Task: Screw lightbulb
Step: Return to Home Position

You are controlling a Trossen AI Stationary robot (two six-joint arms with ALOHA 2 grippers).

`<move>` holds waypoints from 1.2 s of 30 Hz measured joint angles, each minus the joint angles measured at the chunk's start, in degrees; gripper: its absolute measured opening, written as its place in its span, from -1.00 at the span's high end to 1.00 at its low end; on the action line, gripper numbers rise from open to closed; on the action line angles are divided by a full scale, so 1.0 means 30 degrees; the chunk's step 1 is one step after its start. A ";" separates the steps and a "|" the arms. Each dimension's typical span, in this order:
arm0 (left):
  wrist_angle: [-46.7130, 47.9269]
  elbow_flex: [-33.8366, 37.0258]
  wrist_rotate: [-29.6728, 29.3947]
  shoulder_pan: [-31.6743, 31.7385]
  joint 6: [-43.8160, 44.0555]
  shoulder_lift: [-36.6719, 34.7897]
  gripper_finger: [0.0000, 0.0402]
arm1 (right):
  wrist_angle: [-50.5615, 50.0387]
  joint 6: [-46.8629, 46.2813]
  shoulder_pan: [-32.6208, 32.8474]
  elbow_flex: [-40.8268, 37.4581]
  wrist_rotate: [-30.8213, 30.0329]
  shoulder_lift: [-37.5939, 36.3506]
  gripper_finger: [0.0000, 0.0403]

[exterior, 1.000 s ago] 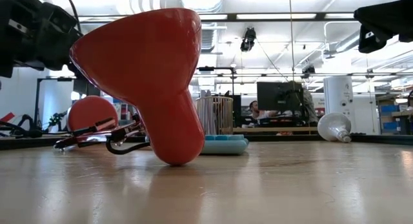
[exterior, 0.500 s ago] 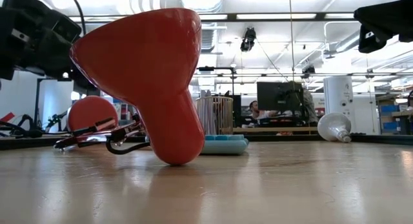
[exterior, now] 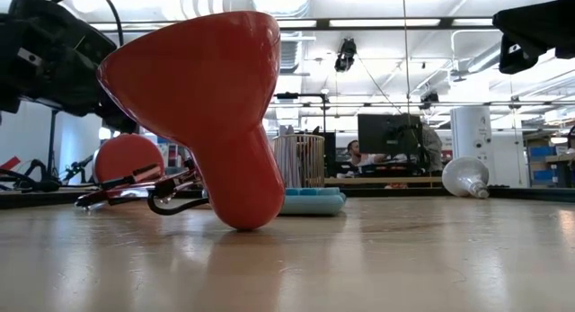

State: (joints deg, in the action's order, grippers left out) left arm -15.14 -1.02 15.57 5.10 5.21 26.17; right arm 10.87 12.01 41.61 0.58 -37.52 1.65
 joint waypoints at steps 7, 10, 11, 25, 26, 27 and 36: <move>-0.0003 0.0000 0.0000 0.0000 -0.0005 0.0374 0.21 | 0.0000 0.0000 0.0002 0.0000 0.0000 0.0000 0.91; 0.0000 0.0000 0.0000 0.0000 0.0000 0.0511 0.21 | 0.0003 0.0000 0.0005 0.0000 0.0000 0.0000 0.91; -0.0006 0.0000 0.0000 0.0000 0.0000 0.0563 0.21 | 0.0000 0.0000 0.0003 0.0000 0.0000 0.0000 0.91; -0.0010 0.0000 0.0000 0.0000 -0.0001 0.1141 0.21 | 0.0003 0.0000 0.0005 0.0000 0.0000 0.0005 0.91; 0.0001 0.0000 0.0000 0.0000 -0.0006 0.1170 0.21 | 0.0000 0.0000 0.0003 0.0000 0.0000 0.0000 0.91; 0.0000 0.0000 -0.0003 0.0000 0.0000 0.1191 0.21 | 0.0000 0.0000 0.0005 0.0000 0.0000 0.0000 0.91; -0.0001 0.0000 0.0000 0.0000 -0.0003 0.1407 0.21 | 0.0004 0.0000 0.0002 0.0000 0.0000 0.0004 0.91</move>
State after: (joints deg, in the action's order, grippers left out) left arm -15.14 -1.02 15.57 5.10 5.20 30.39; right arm 10.89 12.01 41.62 0.58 -37.52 1.66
